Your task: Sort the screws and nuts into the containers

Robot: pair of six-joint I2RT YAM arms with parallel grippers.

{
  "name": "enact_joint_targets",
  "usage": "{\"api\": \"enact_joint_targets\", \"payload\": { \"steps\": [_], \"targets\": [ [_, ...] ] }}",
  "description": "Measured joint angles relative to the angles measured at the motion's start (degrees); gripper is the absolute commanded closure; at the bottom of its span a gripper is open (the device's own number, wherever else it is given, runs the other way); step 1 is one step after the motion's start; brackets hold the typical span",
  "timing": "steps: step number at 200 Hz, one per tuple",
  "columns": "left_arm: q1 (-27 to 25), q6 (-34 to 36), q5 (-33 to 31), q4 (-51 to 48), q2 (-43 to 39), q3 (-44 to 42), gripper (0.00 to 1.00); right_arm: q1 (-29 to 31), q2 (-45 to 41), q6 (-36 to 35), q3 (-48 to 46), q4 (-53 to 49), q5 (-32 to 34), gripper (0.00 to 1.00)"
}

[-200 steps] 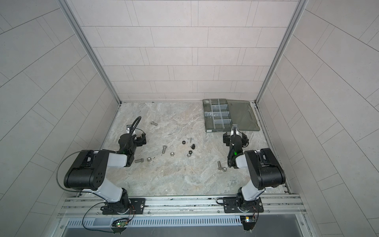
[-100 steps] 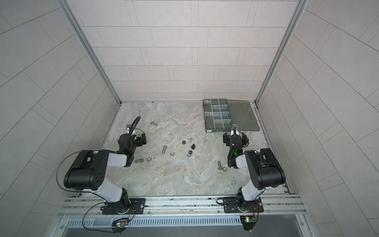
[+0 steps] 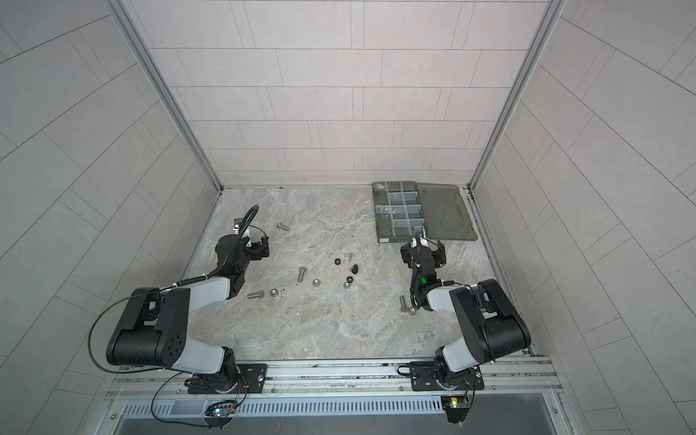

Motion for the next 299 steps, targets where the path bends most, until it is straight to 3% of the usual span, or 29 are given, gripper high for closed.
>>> {"api": "enact_joint_targets", "payload": {
  "steps": [25, 52, 59, 70, 100, 130, 156, 208, 277, 299],
  "targets": [
    [-4.5, 1.3, -2.3, -5.5, -1.9, 3.1, 0.01, 2.3, -1.0, 1.9, 15.9, -15.5, 1.0, 0.01],
    [-5.6, -2.6, -2.0, -9.2, -6.8, 4.0, 0.01, 3.2, -1.1, 6.5, 29.2, -29.3, 4.6, 0.0],
    [-5.9, -4.2, -2.0, -10.3, -7.6, 4.9, 0.01, 3.1, -1.1, 9.4, 31.3, -32.6, 6.2, 0.11],
    [-6.5, -7.1, -1.6, -12.7, -7.9, 7.8, 0.0, 2.1, -1.0, 12.7, 33.8, -37.2, 3.8, 0.23],
    [-12.2, -15.1, 1.7, -19.8, -6.8, 18.8, 0.0, -3.3, 2.8, 20.4, 41.0, -48.4, -3.5, 0.26],
    [-20.6, -19.7, 3.7, -27.5, -6.6, 25.5, 0.0, -1.8, 11.6, 22.9, 50.3, -57.8, -11.1, 0.28],
    [-25.6, -20.9, 3.6, -34.5, -8.1, 25.8, 0.0, 1.1, 15.9, 23.4, 52.7, -61.8, -15.0, 0.34],
    [-25.9, -21.6, 2.1, -41.9, -13.8, 23.6, 0.0, 2.5, 22.0, 24.2, 56.4, -65.2, -19.5, 0.48],
    [-30.1, -23.6, 3.6, -45.7, -13.0, 23.1, 0.0, 3.0, 33.7, 25.6, 67.4, -70.5, -22.5, 0.5],
    [-31.4, -23.8, 3.6, -46.2, -13.0, 23.1, 0.0, 3.2, 37.0, 25.8, 70.5, -72.5, -23.5, 0.56]
  ]
}}
